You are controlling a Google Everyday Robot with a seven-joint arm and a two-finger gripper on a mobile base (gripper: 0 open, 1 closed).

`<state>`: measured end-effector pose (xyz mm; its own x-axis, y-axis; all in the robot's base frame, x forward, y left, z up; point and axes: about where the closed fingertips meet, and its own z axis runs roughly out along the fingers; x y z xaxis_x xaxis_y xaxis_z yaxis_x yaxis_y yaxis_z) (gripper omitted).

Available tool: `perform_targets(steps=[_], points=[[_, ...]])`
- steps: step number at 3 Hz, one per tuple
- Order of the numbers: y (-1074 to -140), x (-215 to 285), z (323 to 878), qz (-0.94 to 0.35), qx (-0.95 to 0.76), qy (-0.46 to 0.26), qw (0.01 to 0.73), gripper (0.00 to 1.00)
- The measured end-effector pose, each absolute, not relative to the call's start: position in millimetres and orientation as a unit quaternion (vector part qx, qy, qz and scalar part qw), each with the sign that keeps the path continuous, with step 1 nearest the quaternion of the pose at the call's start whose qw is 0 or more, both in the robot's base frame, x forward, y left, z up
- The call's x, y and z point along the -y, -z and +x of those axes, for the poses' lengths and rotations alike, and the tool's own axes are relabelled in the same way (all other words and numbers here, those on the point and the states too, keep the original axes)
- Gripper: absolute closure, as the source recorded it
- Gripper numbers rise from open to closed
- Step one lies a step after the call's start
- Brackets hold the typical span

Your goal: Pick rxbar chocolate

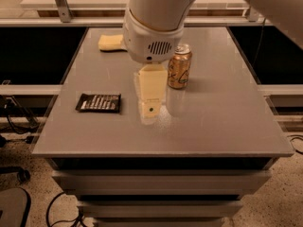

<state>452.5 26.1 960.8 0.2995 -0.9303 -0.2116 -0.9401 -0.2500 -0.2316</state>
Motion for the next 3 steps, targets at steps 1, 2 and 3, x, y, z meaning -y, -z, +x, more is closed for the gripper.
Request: perform_targets(steps=[1,2,3], points=[[-955.9,-44.5,471.6,-0.788,-0.593,-0.009,0.164,0.0],[-947.3,-69.5,495.8,-0.793,-0.587,-0.005,0.164,0.0],[-928.5,-97.2,519.6,-0.8,-0.582,-0.004,0.15,0.0]])
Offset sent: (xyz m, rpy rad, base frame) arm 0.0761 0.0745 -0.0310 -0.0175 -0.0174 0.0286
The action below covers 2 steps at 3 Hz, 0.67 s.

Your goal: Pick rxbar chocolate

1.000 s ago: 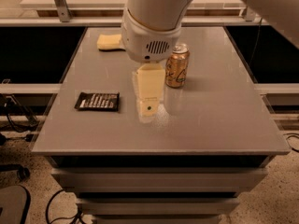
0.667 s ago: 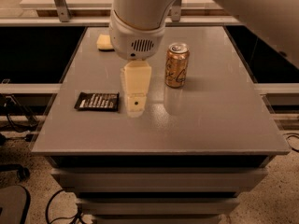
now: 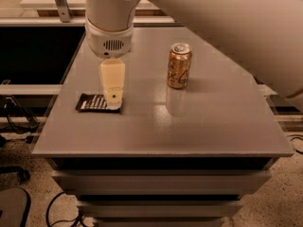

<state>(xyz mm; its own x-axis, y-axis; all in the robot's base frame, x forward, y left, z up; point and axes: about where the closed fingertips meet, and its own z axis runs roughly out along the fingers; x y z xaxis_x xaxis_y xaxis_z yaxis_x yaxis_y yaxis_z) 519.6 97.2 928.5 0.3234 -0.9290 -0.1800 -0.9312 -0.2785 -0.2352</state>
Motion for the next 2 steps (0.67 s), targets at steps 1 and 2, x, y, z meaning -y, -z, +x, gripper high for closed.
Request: perform_targets(steps=[1,2], points=[[-904.6,-121.6,533.4,-0.802,-0.583,-0.005,0.131,0.0],[-880.9,-141.9,537.2,-0.807,-0.579,-0.017,0.116,0.0]])
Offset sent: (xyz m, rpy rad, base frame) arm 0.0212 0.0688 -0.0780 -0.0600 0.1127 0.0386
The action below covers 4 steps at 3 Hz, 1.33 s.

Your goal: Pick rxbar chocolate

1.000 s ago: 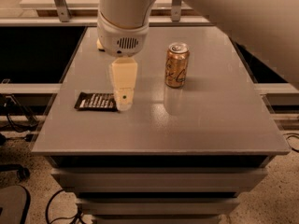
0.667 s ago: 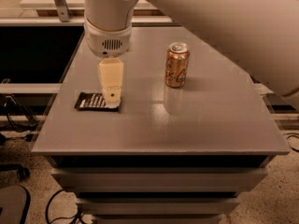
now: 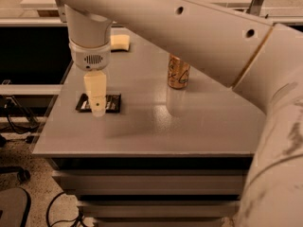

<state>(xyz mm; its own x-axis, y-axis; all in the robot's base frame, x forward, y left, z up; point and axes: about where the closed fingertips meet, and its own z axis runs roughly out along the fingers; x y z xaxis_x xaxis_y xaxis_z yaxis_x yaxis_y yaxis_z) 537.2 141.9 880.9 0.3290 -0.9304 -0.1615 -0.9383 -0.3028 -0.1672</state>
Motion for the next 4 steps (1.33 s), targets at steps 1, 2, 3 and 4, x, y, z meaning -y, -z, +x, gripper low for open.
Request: perform_targets(steps=[1,2,3,4], points=[[-858.1,-150.9,540.4,-0.807,-0.58,-0.03,0.106,0.0],[-838.6,-150.9,545.3,-0.803,-0.586,-0.041,0.103,0.0],[-823.9,-146.4,549.4,-0.798,-0.591,-0.054,0.103,0.0],[-812.8,-141.3,551.5,-0.794,-0.597,-0.063,0.099,0.16]])
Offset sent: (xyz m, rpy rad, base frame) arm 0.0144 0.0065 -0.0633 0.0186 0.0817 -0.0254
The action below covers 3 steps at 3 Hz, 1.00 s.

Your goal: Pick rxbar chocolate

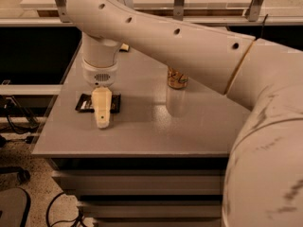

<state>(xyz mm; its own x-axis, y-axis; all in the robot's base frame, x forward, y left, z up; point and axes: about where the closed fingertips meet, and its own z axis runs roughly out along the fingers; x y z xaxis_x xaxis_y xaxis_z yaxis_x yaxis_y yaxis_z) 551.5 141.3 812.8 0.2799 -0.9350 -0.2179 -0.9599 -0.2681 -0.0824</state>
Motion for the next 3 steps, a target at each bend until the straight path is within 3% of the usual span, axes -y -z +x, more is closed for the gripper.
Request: perform_targets(steps=[3], points=[[-829.3,-139.8,551.6,-0.793,-0.598,-0.065,0.098,0.86]])
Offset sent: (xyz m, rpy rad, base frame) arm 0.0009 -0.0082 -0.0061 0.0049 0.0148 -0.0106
